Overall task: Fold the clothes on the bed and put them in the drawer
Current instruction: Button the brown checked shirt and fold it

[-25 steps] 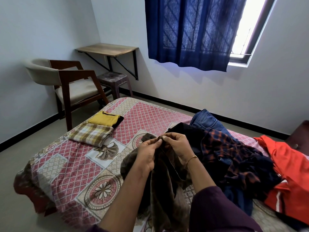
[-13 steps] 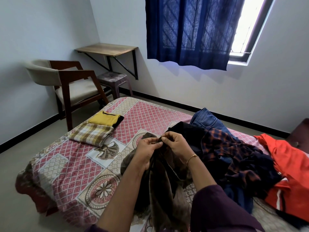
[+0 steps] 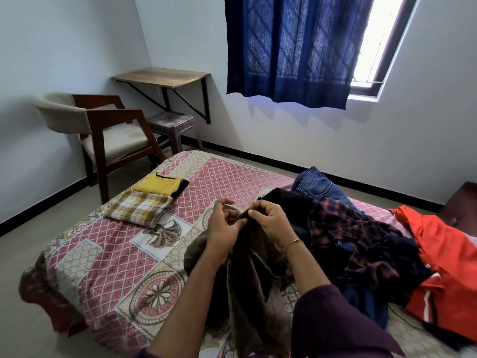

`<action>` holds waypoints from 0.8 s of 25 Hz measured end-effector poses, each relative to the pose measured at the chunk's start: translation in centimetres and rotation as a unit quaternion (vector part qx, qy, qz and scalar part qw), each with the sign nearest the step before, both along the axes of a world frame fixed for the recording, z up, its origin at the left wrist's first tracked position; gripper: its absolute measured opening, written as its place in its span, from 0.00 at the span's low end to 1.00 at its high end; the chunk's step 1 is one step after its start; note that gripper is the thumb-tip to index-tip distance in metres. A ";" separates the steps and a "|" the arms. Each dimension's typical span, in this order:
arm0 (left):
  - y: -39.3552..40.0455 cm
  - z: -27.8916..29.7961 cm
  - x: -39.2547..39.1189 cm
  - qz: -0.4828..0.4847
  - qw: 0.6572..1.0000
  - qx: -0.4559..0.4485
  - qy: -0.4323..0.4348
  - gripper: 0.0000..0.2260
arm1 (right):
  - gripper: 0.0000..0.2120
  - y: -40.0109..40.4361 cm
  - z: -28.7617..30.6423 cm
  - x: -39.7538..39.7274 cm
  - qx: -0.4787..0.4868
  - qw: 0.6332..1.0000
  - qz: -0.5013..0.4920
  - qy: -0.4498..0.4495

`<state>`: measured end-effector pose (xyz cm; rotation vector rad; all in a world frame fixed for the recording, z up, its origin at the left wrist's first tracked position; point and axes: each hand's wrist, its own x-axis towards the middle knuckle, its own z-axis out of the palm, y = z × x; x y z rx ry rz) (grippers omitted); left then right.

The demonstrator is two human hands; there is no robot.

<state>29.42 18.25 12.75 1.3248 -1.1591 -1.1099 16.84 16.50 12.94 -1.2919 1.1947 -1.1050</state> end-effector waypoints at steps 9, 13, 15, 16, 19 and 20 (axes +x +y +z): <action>0.5 -0.2 0.3 -0.051 0.995 -0.011 0.085 0.13 | 0.10 -0.4 0.6 -0.7 0.101 0.987 0.041 -0.122; 0.5 0.6 -0.5 -0.098 0.992 -0.004 0.078 0.14 | 0.11 -0.4 -0.2 -0.2 0.036 0.999 0.007 0.001; 0.2 0.9 -1.3 -0.042 0.992 0.035 0.116 0.14 | 0.10 -0.4 -0.4 0.1 -0.001 0.999 -0.036 0.036; -0.1 1.0 -1.4 0.000 0.989 0.059 0.134 0.14 | 0.08 -0.3 -0.4 0.1 -0.013 0.998 -0.043 0.033; -0.9 0.8 -0.7 0.075 0.984 0.086 0.138 0.12 | 0.02 0.1 -0.2 0.2 -0.032 0.999 0.002 0.016; -1.0 0.8 -0.4 0.070 0.985 0.081 0.138 0.12 | 0.03 0.1 -0.1 0.2 -0.052 0.997 0.000 0.048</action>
